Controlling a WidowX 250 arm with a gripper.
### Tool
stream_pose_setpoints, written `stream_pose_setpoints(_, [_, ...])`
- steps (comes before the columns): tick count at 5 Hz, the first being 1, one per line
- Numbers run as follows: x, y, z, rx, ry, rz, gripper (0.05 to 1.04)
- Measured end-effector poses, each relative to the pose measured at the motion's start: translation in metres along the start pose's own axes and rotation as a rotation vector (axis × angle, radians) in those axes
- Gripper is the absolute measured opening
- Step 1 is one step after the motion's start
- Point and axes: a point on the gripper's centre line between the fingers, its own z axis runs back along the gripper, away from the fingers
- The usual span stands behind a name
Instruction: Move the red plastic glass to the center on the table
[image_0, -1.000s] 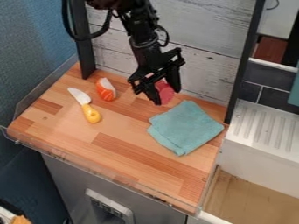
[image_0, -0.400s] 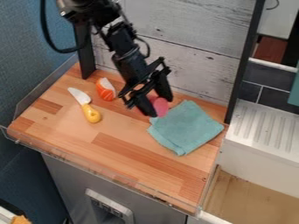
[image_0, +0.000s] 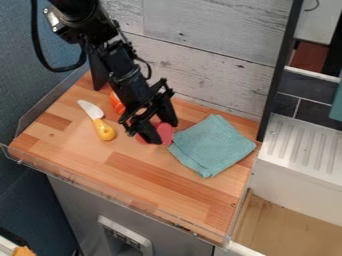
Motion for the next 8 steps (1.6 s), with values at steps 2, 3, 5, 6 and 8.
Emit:
stream_pose_setpoints(2, [0.015,0.009,-0.012,0.045,0.034,0.079,0.626])
stream_pose_setpoints(3, [0.016,0.007,-0.010,0.022,0.051,0.091,0.626])
stream_pose_setpoints(5, [0.018,0.005,-0.007,0.016,0.064,0.105,0.958])
stream_pose_setpoints(6, [0.019,0.007,-0.007,0.025,0.057,0.106,1.012])
stream_pose_setpoints(8, [0.023,0.005,-0.006,0.049,0.009,0.089,1.001])
